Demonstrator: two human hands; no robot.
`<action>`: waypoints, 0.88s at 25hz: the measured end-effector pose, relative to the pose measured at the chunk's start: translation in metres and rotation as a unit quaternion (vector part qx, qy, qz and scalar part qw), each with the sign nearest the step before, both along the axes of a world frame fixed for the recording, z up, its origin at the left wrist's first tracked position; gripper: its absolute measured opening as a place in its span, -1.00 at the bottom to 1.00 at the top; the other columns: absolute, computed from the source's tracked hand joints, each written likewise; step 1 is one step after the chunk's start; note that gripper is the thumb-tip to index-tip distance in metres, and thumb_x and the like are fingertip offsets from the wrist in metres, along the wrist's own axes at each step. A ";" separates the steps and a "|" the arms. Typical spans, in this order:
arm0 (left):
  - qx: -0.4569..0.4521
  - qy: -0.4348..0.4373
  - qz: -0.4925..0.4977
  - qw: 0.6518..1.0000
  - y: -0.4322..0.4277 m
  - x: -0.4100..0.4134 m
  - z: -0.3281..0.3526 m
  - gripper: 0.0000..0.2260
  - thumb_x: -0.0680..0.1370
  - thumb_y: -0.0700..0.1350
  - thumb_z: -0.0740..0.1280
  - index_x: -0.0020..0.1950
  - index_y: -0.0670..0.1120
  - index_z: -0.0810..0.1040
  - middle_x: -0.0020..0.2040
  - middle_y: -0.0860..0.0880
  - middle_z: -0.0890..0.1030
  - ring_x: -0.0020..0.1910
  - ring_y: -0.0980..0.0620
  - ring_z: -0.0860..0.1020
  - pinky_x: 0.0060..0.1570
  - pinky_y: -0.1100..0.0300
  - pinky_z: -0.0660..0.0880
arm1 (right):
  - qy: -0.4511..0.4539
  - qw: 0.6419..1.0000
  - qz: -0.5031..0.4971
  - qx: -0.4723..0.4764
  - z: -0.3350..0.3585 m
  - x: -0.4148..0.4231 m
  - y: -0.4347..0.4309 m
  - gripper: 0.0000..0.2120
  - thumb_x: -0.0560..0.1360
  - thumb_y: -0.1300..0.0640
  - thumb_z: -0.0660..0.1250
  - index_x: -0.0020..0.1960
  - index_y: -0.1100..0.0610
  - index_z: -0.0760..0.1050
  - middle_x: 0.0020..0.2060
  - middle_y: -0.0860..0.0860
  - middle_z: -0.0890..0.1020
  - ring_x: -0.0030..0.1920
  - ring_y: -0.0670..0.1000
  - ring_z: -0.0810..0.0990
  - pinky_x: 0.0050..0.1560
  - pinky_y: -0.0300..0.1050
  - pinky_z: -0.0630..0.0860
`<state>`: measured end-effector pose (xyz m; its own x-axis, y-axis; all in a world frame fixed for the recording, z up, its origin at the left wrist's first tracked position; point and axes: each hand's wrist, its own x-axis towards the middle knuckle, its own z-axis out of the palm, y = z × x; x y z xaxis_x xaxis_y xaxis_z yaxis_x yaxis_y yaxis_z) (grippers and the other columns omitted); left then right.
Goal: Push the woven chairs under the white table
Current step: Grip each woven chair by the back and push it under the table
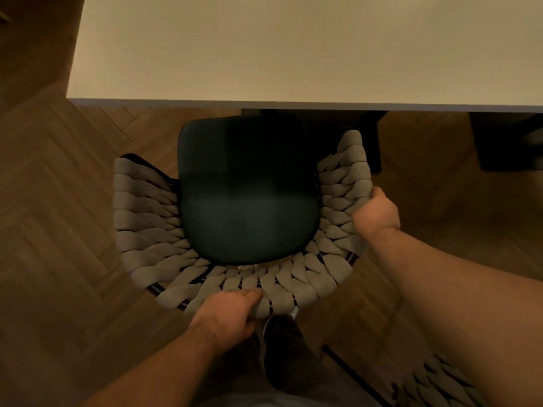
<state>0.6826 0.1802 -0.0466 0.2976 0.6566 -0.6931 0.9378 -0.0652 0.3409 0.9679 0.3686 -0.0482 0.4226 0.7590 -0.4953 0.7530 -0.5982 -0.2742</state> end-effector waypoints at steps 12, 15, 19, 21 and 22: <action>-0.045 0.153 -0.112 0.981 0.001 -0.062 -0.008 -0.52 0.62 -0.02 0.28 0.55 0.12 0.34 0.52 0.00 0.42 0.52 -0.06 0.33 0.60 -0.17 0.04 | 0.076 0.832 0.514 -0.197 0.006 -0.060 -0.139 -0.39 0.55 -0.34 0.26 0.53 -0.12 0.36 0.41 -0.07 0.53 0.38 0.01 0.50 0.43 0.06 0.39; -0.007 0.187 -0.118 0.975 -0.005 -0.073 -0.005 -0.55 0.66 -0.12 0.20 0.57 0.04 0.33 0.56 -0.05 0.36 0.55 -0.11 0.29 0.59 -0.14 0.09 | -0.027 0.751 0.628 -0.203 -0.002 -0.055 -0.148 -0.32 0.59 -0.24 0.23 0.64 -0.12 0.12 0.56 -0.04 0.34 0.55 0.08 0.30 0.59 0.23 0.08; -0.022 0.183 -0.124 0.975 0.000 -0.083 -0.002 -0.65 0.68 -0.15 0.20 0.47 0.02 0.43 0.40 -0.07 0.50 0.31 -0.13 0.52 0.33 -0.10 0.48 | -0.092 0.745 0.631 -0.196 -0.004 -0.050 -0.140 -0.51 0.67 -0.08 0.14 0.58 -0.06 0.20 0.46 0.08 0.45 0.42 0.17 0.42 0.49 0.16 0.29; -0.031 0.174 -0.115 0.978 0.004 -0.086 -0.002 -0.68 0.67 -0.16 0.22 0.43 0.03 0.46 0.33 -0.04 0.53 0.21 -0.11 0.57 0.20 -0.08 0.56 | -0.094 0.741 0.637 -0.191 -0.004 -0.049 -0.139 -0.54 0.68 -0.08 0.12 0.55 -0.04 0.23 0.41 0.11 0.48 0.37 0.18 0.46 0.43 0.14 0.34; -0.028 0.172 -0.114 0.978 0.006 -0.087 -0.002 -0.68 0.67 -0.16 0.22 0.42 0.03 0.47 0.32 -0.03 0.54 0.20 -0.10 0.58 0.19 -0.07 0.57 | -0.095 0.742 0.639 -0.181 -0.004 -0.050 -0.140 -0.56 0.68 -0.08 0.11 0.54 -0.03 0.25 0.39 0.10 0.49 0.36 0.18 0.47 0.41 0.14 0.35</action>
